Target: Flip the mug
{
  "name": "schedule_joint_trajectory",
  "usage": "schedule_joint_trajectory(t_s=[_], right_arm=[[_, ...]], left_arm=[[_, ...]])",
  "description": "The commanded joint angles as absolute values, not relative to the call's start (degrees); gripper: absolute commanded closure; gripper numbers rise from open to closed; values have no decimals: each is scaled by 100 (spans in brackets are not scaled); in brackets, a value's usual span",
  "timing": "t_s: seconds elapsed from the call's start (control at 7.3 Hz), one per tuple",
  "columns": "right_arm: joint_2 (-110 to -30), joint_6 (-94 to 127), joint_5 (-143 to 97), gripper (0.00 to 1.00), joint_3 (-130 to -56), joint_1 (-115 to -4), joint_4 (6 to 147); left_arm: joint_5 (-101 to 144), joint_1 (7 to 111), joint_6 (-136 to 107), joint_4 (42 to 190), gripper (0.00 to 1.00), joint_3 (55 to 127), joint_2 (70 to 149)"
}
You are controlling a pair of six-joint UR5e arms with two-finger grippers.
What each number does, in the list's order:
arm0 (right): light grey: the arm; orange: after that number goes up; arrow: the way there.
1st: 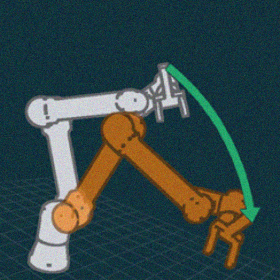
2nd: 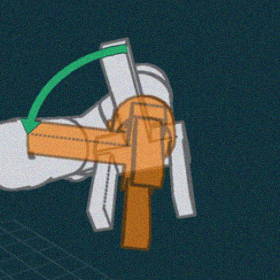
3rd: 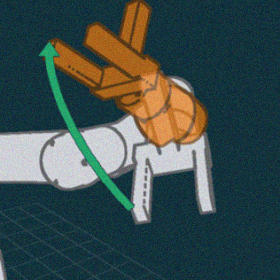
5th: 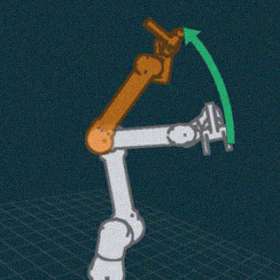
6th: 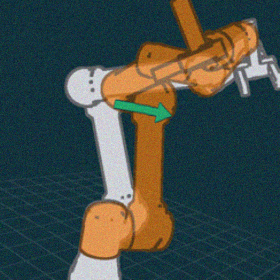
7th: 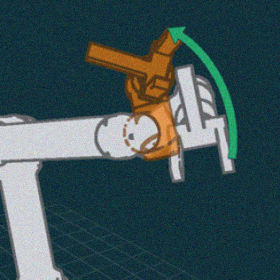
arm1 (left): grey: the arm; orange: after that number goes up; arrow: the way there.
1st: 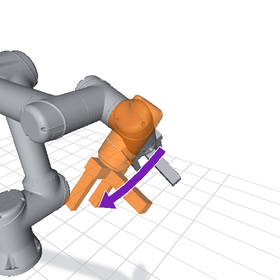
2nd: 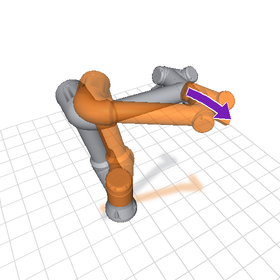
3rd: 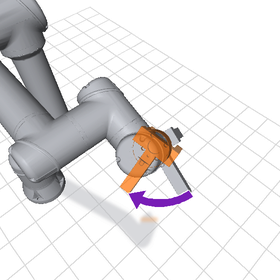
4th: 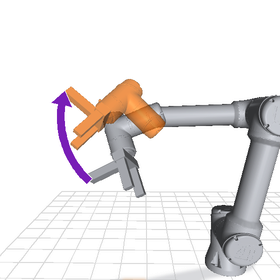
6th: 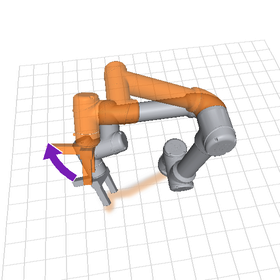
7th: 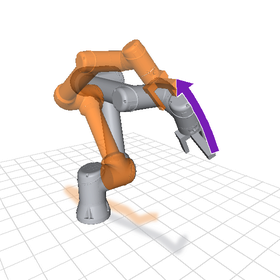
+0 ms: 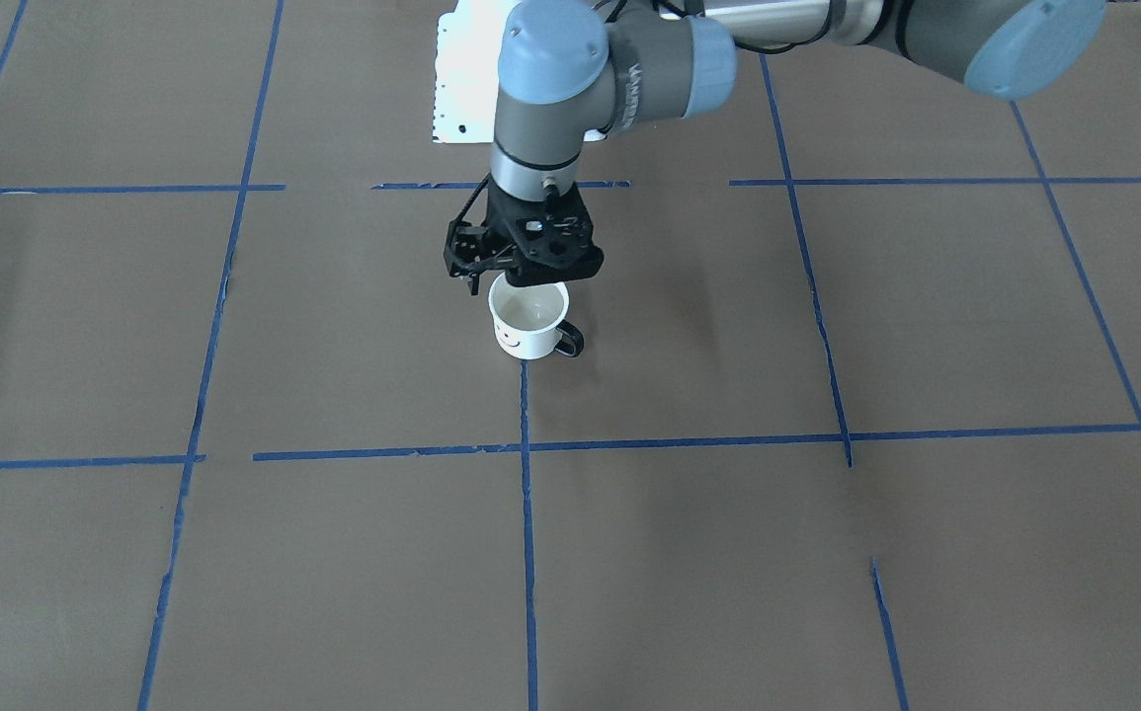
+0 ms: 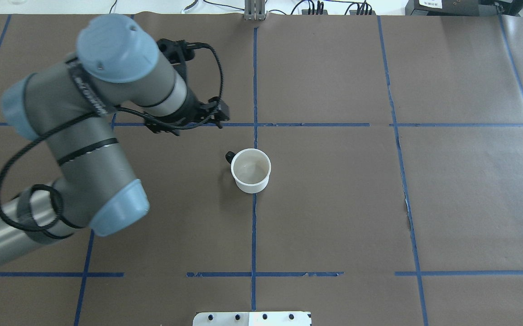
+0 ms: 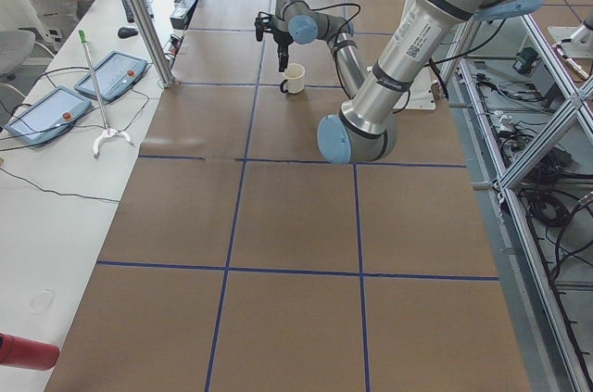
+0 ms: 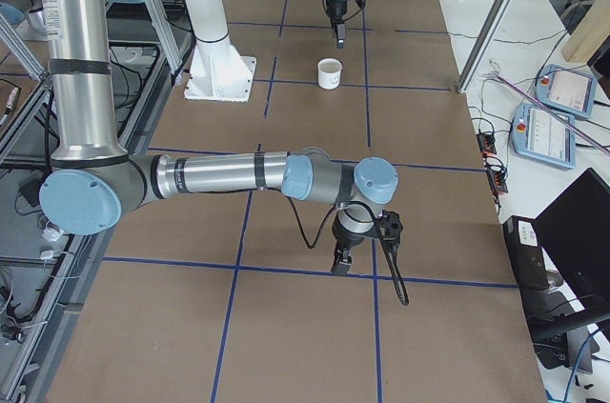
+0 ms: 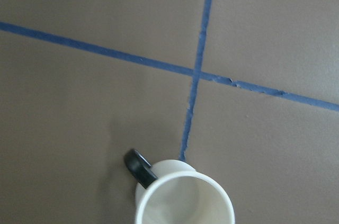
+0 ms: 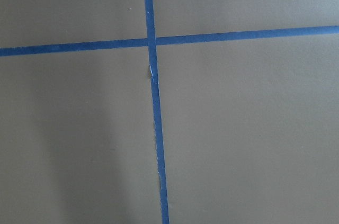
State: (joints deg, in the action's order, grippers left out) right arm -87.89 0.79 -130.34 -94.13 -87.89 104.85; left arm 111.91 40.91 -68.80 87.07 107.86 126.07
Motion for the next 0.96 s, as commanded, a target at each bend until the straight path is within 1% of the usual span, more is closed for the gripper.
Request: schedule_joint_trajectory(t_s=[0.0, 0.41, 0.68, 0.82], right_arm=[[-8789, 79, -13034, 0, -9413, -8789, 10485], [-8789, 79, -13034, 0, -9413, -8789, 10485], [-8789, 79, -13034, 0, -9413, -8789, 10485], [-8789, 79, -13034, 0, -9413, -8789, 10485]], left_arm=[[11800, 5172, -4896, 8718, 0, 11311, 11273], [12084, 6797, -1787, 8850, 0, 11294, 9769], [12373, 7992, 342, 8868, 0, 11041, 9108], [12767, 8477, 769, 8990, 0, 10778, 8888]])
